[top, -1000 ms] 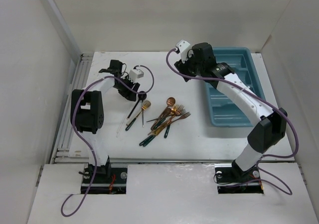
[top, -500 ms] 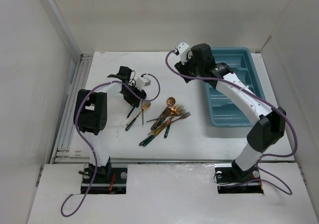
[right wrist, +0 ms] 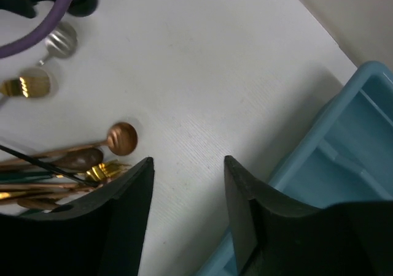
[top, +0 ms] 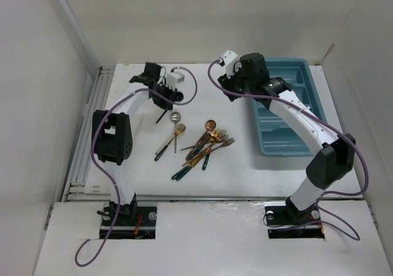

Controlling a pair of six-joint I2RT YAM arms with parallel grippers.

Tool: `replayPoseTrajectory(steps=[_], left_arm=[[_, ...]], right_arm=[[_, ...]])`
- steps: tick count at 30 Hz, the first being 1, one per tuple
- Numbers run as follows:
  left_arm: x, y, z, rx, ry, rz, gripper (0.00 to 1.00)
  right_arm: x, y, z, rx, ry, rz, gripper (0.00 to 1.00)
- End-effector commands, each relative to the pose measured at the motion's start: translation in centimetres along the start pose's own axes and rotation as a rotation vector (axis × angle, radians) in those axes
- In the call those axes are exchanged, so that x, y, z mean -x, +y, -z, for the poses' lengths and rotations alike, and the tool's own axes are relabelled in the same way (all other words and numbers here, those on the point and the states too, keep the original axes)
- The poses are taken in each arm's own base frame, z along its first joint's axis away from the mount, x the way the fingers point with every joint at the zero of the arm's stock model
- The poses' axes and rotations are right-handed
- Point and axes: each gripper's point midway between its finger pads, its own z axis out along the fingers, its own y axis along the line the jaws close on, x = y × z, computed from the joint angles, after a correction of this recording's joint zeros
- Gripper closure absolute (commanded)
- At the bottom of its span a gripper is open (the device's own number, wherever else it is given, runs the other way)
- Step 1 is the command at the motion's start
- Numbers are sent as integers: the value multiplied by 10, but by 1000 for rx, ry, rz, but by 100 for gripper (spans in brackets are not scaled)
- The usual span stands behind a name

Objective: Sort the eating utensils into containers

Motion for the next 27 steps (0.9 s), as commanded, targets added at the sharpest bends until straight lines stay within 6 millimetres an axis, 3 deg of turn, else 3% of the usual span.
replayPoseTrajectory(steps=[1, 2, 4, 5, 7, 8, 9, 10, 11, 13, 16, 22, 25, 26, 27], left_arm=[[97, -1, 60, 36, -251, -23, 100], [132, -2, 84, 61, -341, -48, 100], [167, -11, 104, 20, -454, 14, 100], [196, -18, 122, 5, -550, 0, 100], [221, -53, 137, -89, -629, -38, 100], [226, -65, 135, -107, -639, -85, 100], [234, -93, 139, -136, -654, -150, 100], [239, -110, 145, -169, -676, -195, 100], [240, -118, 146, -194, -684, -212, 100], [242, -126, 145, -256, -695, -164, 100], [247, -134, 146, -282, -718, -151, 100], [247, -140, 145, -299, -721, -131, 100], [248, -138, 136, -269, -729, -144, 100], [253, -134, 127, -232, -744, -153, 100], [257, -141, 124, -242, -757, -169, 100]], right_arm=[[50, -40, 33, -22, -249, -106, 43], [59, -44, 39, 5, -310, -164, 39], [84, -39, 42, 86, -439, -173, 27], [90, -33, 37, 111, -460, -175, 17], [108, -4, 31, 201, -503, -179, 9], [127, -3, 34, 213, -562, -179, 8], [132, 1, 30, 250, -576, -276, 8], [138, 3, 32, 274, -607, -328, 8], [144, -7, 34, 283, -682, -360, 9], [151, -9, 48, 347, -773, -483, 14], [154, -6, 67, 384, -889, -500, 14], [123, -14, 35, 337, -799, -631, 16], [109, -29, 36, 289, -784, -666, 19], [108, -43, 53, 229, -805, -646, 19], [107, -42, 61, 219, -787, -634, 19]])
